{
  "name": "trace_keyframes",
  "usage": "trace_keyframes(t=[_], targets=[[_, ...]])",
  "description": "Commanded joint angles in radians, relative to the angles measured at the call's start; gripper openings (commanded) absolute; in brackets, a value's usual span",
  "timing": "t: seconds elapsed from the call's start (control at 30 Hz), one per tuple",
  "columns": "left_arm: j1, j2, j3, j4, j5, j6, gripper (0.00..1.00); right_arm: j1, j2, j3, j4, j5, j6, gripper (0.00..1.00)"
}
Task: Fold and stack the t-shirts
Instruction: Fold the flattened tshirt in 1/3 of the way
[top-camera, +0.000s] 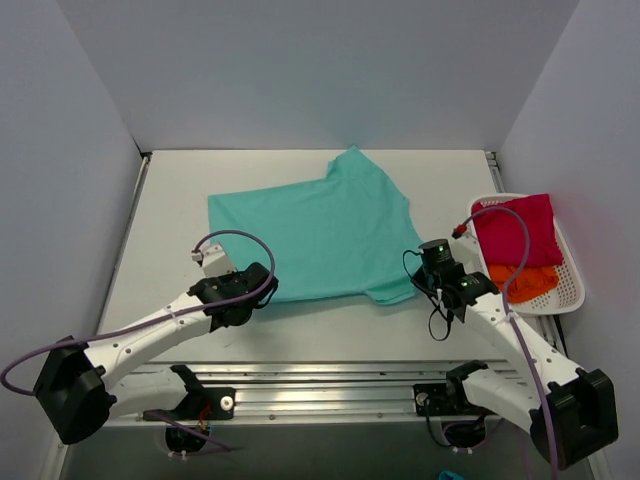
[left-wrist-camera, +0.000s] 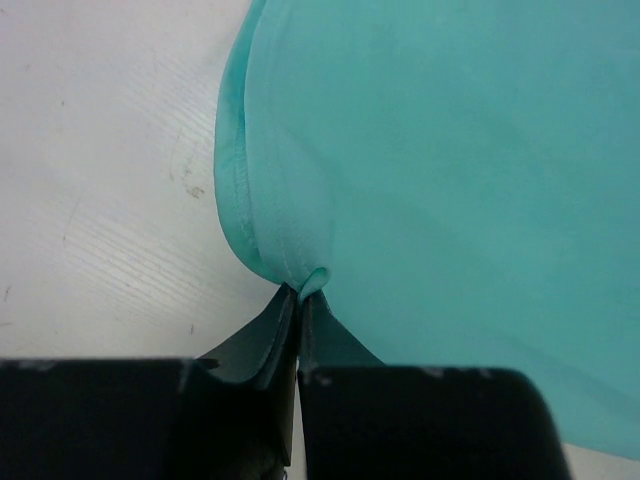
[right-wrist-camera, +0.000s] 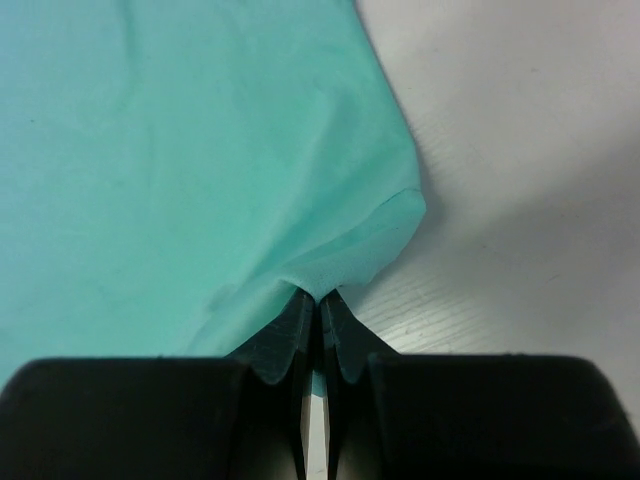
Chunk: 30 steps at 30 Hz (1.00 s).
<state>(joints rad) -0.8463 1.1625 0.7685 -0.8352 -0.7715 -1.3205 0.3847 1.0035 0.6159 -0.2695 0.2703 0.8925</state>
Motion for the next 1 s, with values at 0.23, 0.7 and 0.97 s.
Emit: trace_keyframes(t=[0.23,0.7,0.97], targets=[[0.214,-0.064,0.058,0.199,0.101,0.299,0.07,0.062,0.093,0.215,-0.066,0.067,0.039,0.00],[0.444,0.069,0.138,0.380,0.304,0.446,0.07,0.063,0.507,0.511,-0.004,0.128,0.043,0.00],[0.549,0.229,0.167,0.478,0.397,0.491,0.07,0.051,0.774,0.714,-0.023,0.165,0.062,0.00]])
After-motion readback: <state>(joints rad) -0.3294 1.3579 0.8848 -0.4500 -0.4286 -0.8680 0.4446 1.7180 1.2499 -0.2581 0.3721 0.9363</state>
